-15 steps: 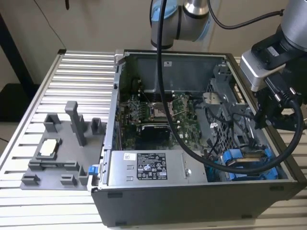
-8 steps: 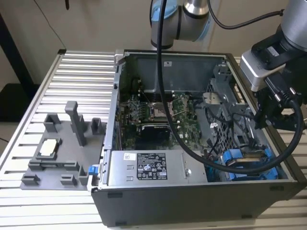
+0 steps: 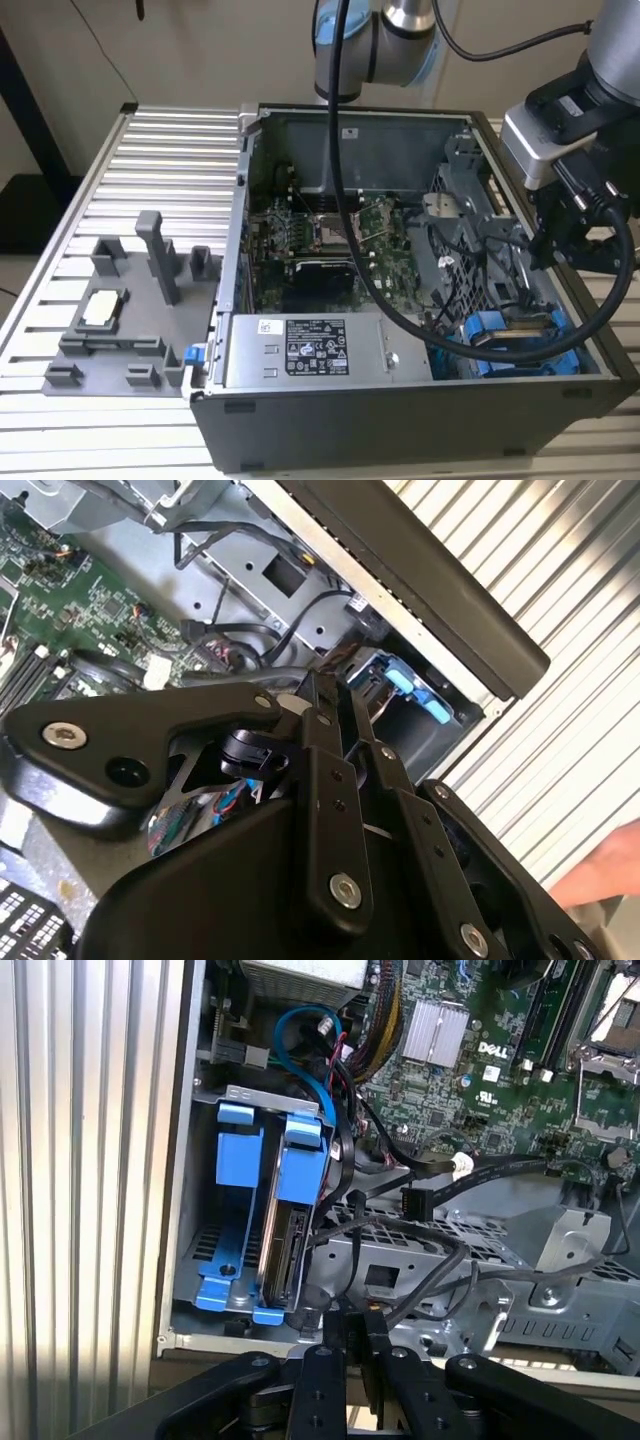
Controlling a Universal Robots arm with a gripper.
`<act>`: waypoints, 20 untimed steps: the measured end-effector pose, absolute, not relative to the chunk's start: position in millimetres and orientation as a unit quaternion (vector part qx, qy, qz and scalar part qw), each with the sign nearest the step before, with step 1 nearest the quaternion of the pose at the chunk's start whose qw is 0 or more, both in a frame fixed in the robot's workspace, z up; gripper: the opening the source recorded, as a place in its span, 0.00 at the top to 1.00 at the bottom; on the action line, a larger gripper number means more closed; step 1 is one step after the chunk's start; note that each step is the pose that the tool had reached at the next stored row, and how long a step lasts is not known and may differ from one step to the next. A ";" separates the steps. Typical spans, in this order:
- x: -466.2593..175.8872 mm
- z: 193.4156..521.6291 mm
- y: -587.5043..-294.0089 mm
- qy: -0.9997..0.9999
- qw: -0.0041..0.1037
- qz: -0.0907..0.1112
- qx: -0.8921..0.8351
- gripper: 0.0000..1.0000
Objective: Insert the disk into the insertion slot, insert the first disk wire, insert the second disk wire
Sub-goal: 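Insert the first disk wire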
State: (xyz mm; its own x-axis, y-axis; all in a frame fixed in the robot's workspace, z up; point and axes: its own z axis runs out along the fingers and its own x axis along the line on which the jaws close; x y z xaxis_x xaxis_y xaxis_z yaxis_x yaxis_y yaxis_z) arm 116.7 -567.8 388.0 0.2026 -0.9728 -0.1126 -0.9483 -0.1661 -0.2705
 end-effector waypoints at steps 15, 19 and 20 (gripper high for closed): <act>141.5 383.8 -570.3 0.635 0.115 -0.014 -0.764 0.81; 147.4 383.2 -570.4 0.636 0.105 -0.007 -0.764 0.81; 148.4 383.1 -570.3 0.637 0.103 -0.006 -0.764 0.81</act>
